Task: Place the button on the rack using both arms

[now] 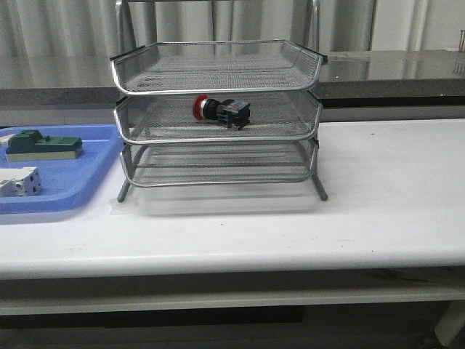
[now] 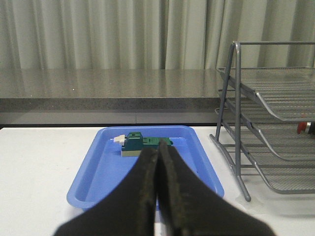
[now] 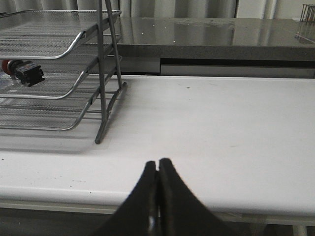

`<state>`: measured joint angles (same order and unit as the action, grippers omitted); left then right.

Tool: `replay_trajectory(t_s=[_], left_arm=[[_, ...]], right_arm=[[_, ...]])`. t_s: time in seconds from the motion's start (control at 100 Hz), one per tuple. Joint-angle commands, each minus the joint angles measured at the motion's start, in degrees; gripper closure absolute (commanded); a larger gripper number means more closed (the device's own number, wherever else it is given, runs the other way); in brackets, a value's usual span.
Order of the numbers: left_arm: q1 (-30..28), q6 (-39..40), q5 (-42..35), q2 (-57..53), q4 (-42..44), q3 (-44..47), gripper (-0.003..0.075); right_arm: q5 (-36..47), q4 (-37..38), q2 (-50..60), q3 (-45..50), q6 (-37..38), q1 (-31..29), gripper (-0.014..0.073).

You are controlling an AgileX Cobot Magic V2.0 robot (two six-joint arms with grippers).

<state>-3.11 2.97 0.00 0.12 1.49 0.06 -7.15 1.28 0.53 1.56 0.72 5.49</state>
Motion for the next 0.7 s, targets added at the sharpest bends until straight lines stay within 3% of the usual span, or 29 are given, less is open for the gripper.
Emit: replay_trajectory(t_s=[0.0, 0.69], left_arm=[[0.3, -0.2, -4.0, -0.9, -0.5, 2.7, 0.0741], [0.3, -0.2, -3.9, -2.3, -0.6, 2.7, 0.0741]], right_arm=[[5.1, -0.3, 1.0, -1.0, -0.1, -0.2, 0.0653], [5.2, -0.3, 0.9, -1.0, -0.1, -0.2, 0.0653]])
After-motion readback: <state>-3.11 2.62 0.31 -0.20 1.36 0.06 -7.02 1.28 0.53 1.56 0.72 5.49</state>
